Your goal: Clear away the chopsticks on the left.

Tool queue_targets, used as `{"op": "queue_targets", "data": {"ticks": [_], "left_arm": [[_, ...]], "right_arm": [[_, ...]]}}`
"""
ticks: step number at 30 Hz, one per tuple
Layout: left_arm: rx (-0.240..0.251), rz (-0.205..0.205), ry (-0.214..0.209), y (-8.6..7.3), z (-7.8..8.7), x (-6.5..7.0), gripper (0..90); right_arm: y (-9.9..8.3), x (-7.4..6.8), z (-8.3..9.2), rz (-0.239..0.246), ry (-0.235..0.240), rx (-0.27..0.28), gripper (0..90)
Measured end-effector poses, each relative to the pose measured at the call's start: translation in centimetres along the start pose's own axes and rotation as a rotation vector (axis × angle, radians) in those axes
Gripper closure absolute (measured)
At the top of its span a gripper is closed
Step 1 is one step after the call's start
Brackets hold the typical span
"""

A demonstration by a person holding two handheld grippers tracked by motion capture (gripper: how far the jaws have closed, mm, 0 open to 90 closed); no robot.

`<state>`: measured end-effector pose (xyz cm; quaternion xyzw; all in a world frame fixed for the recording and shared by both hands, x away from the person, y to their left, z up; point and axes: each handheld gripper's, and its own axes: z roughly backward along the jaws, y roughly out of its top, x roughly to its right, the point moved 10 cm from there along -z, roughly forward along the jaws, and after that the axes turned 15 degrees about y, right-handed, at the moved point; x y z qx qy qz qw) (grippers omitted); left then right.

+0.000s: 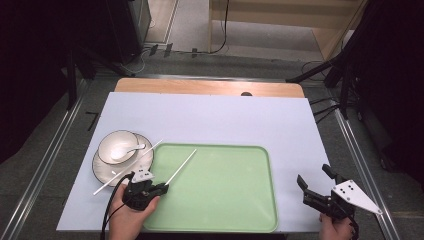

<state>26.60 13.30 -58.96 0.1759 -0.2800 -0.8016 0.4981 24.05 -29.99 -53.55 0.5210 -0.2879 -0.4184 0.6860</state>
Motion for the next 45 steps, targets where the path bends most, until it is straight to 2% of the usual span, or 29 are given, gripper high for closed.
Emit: {"op": "queue_targets", "data": {"ticks": [3,10,13,15,17,18,20,21,23,26,28,32,34,35,36,42,44,45], "left_arm": [[0.004,0.017,0.004,-0.1,-0.1,0.0,83.8],[0.012,0.000,0.017,-0.1,0.0,0.4,77.8],[0.002,0.019,-0.013,-0.1,0.0,0.3,77.1],[-0.012,0.038,-0.039,0.0,0.1,0.2,71.0],[-0.007,0.056,-0.051,0.3,0.0,-0.1,71.2],[0.016,0.067,-0.058,1.1,-0.1,0.0,76.1],[0.024,0.053,-0.054,1.5,-0.2,0.3,84.0],[0.021,0.032,-0.071,1.9,-0.4,0.8,88.5],[0.009,-0.002,-0.098,2.5,-1.0,2.1,90.0],[-0.006,-0.061,-0.070,3.1,-2.3,3.3,90.0],[-0.014,-0.084,-0.031,3.2,-2.9,3.5,90.0],[-0.012,-0.077,0.032,3.2,-2.9,2.7,90.0],[-0.013,-0.044,0.035,3.1,-2.8,2.0,90.0],[-0.006,-0.016,0.043,3.0,-2.7,1.2,90.0],[-0.006,-0.016,0.043,3.0,-2.7,1.2,90.0],[-0.003,0.035,0.057,2.4,-2.1,-0.7,90.0],[-0.001,0.062,0.041,2.2,-1.8,-1.2,90.0],[0.002,0.070,0.054,2.1,-1.6,-1.6,90.0]], "right_arm": [[0.0,0.0,0.0,0.000,-0.001,-0.001,12.8],[0.0,0.0,0.1,0.000,-0.002,-0.001,12.8],[0.0,0.1,0.1,-0.004,-0.005,-0.002,12.9],[0.0,0.1,0.1,0.000,-0.004,-0.001,12.9],[0.0,0.1,0.2,-0.002,-0.004,-0.002,12.8],[-0.1,0.1,0.2,-0.006,-0.004,-0.002,12.9],[-0.1,0.2,0.2,-0.004,-0.005,-0.001,12.9],[-0.1,0.2,0.1,-0.007,-0.004,-0.002,12.9],[-0.1,0.2,0.0,-0.007,-0.003,-0.003,12.8],[-0.2,0.1,-0.1,-0.007,0.003,-0.006,12.9],[-0.2,-0.1,-0.1,-0.003,0.009,-0.009,12.8],[-0.2,-0.1,-0.1,-0.002,0.010,-0.008,12.8],[-0.2,0.0,-0.1,-0.006,0.010,-0.006,12.8],[-0.2,0.0,0.0,-0.003,0.010,-0.006,12.8],[-0.2,0.0,0.0,-0.004,0.011,-0.007,12.9],[-0.2,0.0,-0.1,-0.003,0.012,-0.009,12.8],[-0.2,-0.1,-0.1,0.001,0.014,-0.012,12.8],[-0.2,-0.1,-0.1,0.001,0.014,-0.011,12.9]]}}
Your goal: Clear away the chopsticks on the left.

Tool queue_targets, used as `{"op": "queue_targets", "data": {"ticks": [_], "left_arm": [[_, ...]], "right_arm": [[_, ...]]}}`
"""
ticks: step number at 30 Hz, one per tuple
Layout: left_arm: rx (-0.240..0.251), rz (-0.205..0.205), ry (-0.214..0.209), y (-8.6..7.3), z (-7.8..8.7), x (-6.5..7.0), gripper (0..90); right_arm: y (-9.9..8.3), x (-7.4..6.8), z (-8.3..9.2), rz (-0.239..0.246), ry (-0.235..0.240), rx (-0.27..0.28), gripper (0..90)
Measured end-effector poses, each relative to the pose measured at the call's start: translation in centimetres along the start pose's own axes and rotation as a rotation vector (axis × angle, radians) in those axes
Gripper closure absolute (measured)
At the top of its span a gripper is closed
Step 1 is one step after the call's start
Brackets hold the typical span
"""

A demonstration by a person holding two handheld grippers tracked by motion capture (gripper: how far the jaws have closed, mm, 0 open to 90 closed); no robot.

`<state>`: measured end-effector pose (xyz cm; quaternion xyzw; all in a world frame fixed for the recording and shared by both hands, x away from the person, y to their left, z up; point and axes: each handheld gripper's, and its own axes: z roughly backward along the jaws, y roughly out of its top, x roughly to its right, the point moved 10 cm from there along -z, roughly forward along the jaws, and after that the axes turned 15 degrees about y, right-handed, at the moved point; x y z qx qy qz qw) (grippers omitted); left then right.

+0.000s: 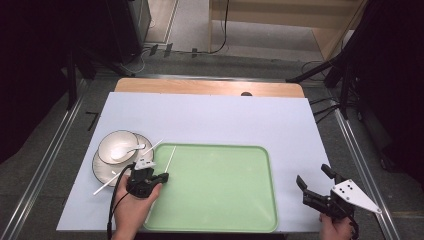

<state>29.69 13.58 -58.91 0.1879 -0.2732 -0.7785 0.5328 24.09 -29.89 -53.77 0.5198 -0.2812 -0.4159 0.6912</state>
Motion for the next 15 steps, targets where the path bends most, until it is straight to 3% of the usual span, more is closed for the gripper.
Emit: {"op": "queue_targets", "data": {"ticks": [9,15], "left_arm": [[0.013,0.018,0.023,-0.2,0.6,-1.5,90.0],[0.011,-0.022,0.025,-0.5,0.3,-0.9,90.0]], "right_arm": [[0.0,0.0,0.0,0.000,0.001,0.001,12.9],[0.0,0.0,0.0,0.000,-0.001,0.002,12.9]]}}
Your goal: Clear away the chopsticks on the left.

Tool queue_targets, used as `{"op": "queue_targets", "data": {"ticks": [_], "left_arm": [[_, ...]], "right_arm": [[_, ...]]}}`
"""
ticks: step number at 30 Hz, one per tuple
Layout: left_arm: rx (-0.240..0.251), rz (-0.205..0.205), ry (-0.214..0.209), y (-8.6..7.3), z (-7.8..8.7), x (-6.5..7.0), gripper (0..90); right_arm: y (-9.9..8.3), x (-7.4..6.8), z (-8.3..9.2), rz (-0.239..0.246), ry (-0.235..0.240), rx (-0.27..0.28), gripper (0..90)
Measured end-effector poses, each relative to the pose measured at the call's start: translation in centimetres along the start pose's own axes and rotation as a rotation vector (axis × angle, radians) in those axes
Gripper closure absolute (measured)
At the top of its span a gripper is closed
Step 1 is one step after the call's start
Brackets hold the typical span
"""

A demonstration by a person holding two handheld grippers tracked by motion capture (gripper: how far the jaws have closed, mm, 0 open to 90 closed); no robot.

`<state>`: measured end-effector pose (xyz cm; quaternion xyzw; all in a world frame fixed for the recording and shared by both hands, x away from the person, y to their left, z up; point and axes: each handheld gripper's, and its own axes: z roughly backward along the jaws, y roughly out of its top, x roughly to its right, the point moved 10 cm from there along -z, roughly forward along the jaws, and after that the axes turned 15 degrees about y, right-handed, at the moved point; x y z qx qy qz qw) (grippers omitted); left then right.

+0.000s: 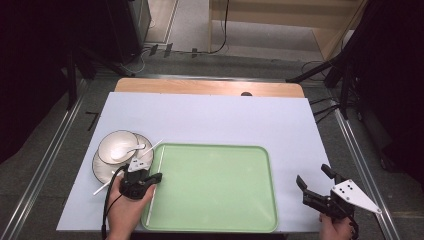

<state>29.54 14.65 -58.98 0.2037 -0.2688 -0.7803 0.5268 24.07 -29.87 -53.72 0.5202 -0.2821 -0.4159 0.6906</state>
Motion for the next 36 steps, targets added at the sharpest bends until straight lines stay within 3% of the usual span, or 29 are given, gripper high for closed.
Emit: {"op": "queue_targets", "data": {"ticks": [4,9,15,17,19,20,21,22,25,29,32,36], "left_arm": [[0.004,-0.012,-0.002,0.0,-0.1,0.1,90.0],[0.017,-0.021,-0.012,0.0,0.1,0.2,83.9],[0.061,-0.018,-0.059,0.4,1.3,-0.1,76.8],[0.099,-0.041,-0.086,0.8,2.1,-0.3,68.7],[0.122,-0.062,-0.090,0.9,2.4,-0.4,64.1],[0.138,-0.076,-0.091,1.1,2.8,-0.5,56.5],[0.153,-0.084,-0.090,1.2,3.1,-0.7,56.5],[0.167,-0.082,-0.094,1.4,3.5,-1.0,50.1],[0.181,-0.060,-0.125,1.6,4.4,-1.9,42.8],[0.188,-0.067,-0.105,1.5,5.2,-3.5,26.8],[0.183,-0.077,-0.095,1.4,5.6,-4.4,21.1],[0.188,-0.113,-0.038,1.5,6.3,-5.8,17.4]], "right_arm": [[0.0,-0.1,0.0,-0.001,0.003,-0.001,12.8],[-0.1,0.0,0.0,-0.002,0.003,-0.001,12.9],[-0.1,0.0,0.0,-0.003,0.005,0.000,12.8],[-0.1,0.0,0.0,-0.004,0.005,0.000,12.9],[-0.1,0.0,0.0,-0.005,0.005,0.000,12.9],[-0.1,0.0,0.0,-0.007,0.005,0.000,12.9],[-0.1,0.0,0.0,-0.007,0.005,0.000,12.9],[-0.1,0.0,0.0,-0.007,0.006,-0.001,12.8],[-0.1,0.1,0.0,-0.008,0.005,0.000,12.8],[-0.1,0.1,0.0,-0.009,0.006,0.001,12.9],[-0.1,0.0,0.0,-0.011,0.008,-0.001,12.9],[-0.1,0.0,-0.1,-0.006,0.009,-0.002,12.9]]}}
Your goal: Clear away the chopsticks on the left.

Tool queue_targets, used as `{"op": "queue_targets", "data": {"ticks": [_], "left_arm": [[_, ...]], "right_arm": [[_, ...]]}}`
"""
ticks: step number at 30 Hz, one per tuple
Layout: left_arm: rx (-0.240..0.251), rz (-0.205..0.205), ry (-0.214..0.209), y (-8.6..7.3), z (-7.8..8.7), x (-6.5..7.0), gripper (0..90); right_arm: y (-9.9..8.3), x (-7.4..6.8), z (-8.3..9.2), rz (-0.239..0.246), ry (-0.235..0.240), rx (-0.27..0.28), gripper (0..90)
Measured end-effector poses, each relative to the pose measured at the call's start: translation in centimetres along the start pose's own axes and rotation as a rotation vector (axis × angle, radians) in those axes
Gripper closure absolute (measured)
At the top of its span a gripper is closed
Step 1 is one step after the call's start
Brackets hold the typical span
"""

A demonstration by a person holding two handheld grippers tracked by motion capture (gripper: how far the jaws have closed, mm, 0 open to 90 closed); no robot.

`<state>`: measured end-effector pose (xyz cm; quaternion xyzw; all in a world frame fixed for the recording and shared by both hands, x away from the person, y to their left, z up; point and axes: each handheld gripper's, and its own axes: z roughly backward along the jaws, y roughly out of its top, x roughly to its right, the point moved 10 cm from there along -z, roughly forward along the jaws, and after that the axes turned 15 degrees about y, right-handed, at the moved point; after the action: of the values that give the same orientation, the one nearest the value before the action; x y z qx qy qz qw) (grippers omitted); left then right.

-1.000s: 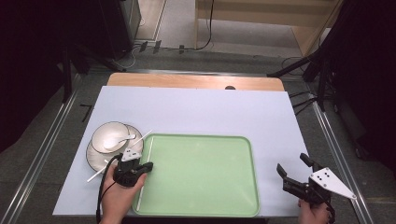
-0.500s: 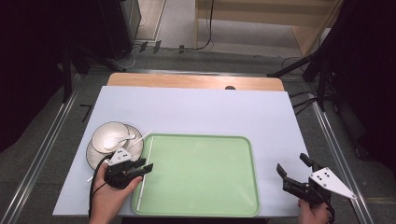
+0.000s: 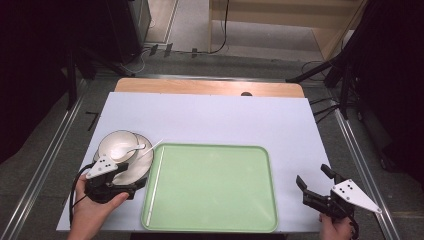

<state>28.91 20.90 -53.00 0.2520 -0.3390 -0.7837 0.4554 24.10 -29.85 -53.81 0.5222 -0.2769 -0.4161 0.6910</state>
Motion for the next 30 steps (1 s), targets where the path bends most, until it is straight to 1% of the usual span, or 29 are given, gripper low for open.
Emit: {"op": "queue_targets", "data": {"ticks": [2,4,6,7,8,9,12,14,16,18,20,22,24,26,27,28,30], "left_arm": [[0.001,0.012,0.014,0.0,0.2,-0.8,18.5],[-0.002,0.019,0.032,-0.2,0.4,-1.7,21.7],[-0.020,-0.001,0.077,-0.7,0.4,-2.8,26.7],[-0.024,-0.006,0.080,-0.9,0.4,-3.0,30.9],[-0.027,-0.001,0.079,-1.0,0.4,-3.3,34.6],[-0.029,0.000,0.087,-1.1,0.5,-3.6,37.6],[-0.042,0.000,0.097,-1.5,0.4,-4.3,42.5],[-0.068,-0.012,0.111,-2.0,0.1,-4.7,46.0],[-0.089,-0.023,0.110,-2.5,-0.2,-4.8,48.5],[-0.103,-0.016,0.102,-2.8,-0.7,-4.7,52.1],[-0.124,-0.017,0.102,-3.1,-1.3,-4.8,53.9],[-0.146,-0.017,0.102,-3.3,-1.9,-4.8,59.3],[-0.167,-0.016,0.094,-3.5,-2.4,-4.7,60.9],[-0.190,-0.028,0.085,-3.7,-2.8,-4.4,67.6],[-0.202,-0.040,0.086,-3.9,-2.9,-4.3,67.6],[-0.211,-0.046,0.085,-4.0,-3.0,-4.2,76.6],[-0.219,-0.054,0.070,-4.0,-3.0,-4.0,83.8]], "right_arm": [[0.0,0.0,0.0,-0.003,0.002,-0.001,12.9],[0.0,0.0,0.0,0.000,0.002,-0.001,12.8],[0.0,0.0,0.0,-0.003,0.003,0.000,12.9],[-0.1,0.0,0.0,-0.007,0.004,-0.001,12.8],[-0.1,0.0,0.0,-0.007,0.005,-0.001,12.8],[-0.1,0.0,-0.1,-0.007,0.006,-0.003,12.9],[-0.1,0.0,-0.1,-0.005,0.007,-0.005,12.9],[-0.1,0.0,-0.2,-0.004,0.008,-0.006,12.9],[-0.1,-0.1,-0.2,-0.002,0.009,-0.008,12.8],[-0.2,-0.1,-0.2,-0.007,0.010,-0.009,12.8],[-0.2,-0.1,-0.3,-0.007,0.010,-0.010,12.8],[-0.2,-0.2,-0.3,-0.003,0.011,-0.010,12.9],[-0.2,-0.2,-0.3,-0.002,0.012,-0.010,12.9],[-0.2,-0.2,-0.3,-0.004,0.013,-0.011,12.9],[-0.2,-0.2,-0.3,-0.004,0.013,-0.011,12.9],[-0.2,-0.1,-0.3,-0.003,0.013,-0.012,12.8],[-0.3,-0.1,-0.4,-0.006,0.012,-0.014,12.8]]}}
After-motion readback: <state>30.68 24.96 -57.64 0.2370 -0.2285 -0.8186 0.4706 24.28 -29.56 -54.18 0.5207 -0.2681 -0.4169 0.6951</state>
